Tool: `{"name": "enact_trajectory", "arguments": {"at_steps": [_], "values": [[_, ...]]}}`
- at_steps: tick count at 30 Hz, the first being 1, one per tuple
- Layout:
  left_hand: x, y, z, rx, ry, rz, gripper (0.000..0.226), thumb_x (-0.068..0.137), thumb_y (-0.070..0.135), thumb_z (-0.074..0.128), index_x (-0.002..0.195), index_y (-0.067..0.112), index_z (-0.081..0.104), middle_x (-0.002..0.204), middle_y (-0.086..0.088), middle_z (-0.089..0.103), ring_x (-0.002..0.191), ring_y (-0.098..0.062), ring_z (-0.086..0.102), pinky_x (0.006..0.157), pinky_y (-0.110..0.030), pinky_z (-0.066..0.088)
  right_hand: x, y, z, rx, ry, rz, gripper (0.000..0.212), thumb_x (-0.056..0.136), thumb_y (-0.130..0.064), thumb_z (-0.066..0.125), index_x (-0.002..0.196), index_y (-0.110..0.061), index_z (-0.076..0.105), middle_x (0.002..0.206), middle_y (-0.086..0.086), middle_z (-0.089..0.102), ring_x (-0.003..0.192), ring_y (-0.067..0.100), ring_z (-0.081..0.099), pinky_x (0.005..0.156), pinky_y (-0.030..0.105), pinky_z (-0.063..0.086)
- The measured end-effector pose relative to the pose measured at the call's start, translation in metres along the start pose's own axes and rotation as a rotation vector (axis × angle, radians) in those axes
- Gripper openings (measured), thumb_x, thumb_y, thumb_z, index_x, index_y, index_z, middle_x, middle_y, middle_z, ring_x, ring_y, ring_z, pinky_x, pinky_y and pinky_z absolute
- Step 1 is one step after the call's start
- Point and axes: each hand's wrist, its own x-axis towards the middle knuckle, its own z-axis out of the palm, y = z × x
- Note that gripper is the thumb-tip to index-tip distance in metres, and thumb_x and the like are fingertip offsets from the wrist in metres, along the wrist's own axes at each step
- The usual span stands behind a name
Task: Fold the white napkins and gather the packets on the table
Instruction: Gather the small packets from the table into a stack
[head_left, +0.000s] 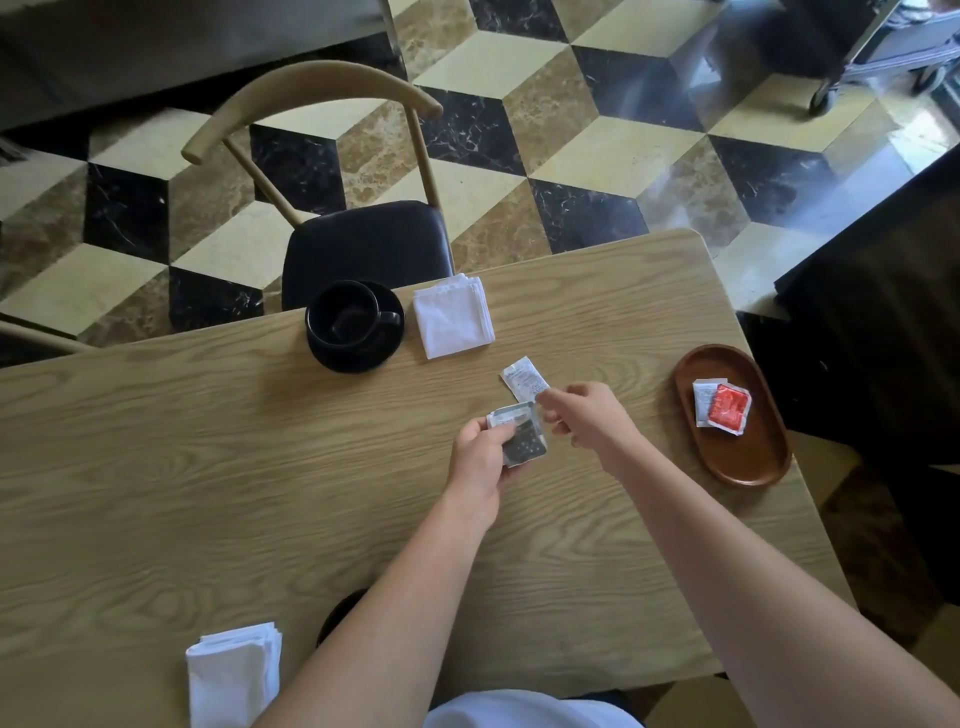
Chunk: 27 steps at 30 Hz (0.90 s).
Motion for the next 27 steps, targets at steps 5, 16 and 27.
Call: {"name": "enact_trajectory", "arguments": {"at_steps": [5,16,27], "values": [[0.005,0.004,-0.011,0.027,0.056,-0.005,0.011,0.090,0.006,0.059,0.098,0.013,0.059,0.091,-0.010,0.073,0.077,-0.023,0.070,0.078,-0.040,0.056,0.039,-0.004,0.013,-0.440,0.252,-0.113,0.041,0.084,-0.037,0.069,0.116,-0.013,0.059,0.112,0.004,0.065,0.103,0.025,0.063,0.080,0.034,0.048],[0.004,0.008,-0.019,0.050,0.085,-0.024,0.014,0.089,0.007,0.058,0.101,0.011,0.061,0.093,-0.010,0.073,0.079,-0.022,0.070,0.067,-0.032,0.056,0.062,0.002,0.040,-0.648,0.268,-0.106,0.021,0.093,-0.023,0.053,0.109,-0.009,0.054,0.115,0.012,0.057,0.102,0.038,0.062,0.075,0.038,0.042],[0.001,0.001,-0.023,0.134,0.126,-0.003,0.011,0.086,0.008,0.059,0.095,0.014,0.061,0.089,-0.008,0.074,0.074,-0.020,0.071,0.071,-0.035,0.058,0.043,0.018,0.025,-0.322,0.205,-0.021,0.008,0.082,-0.022,0.065,0.085,-0.014,0.065,0.090,0.006,0.069,0.083,0.025,0.065,0.067,0.031,0.046]]}}
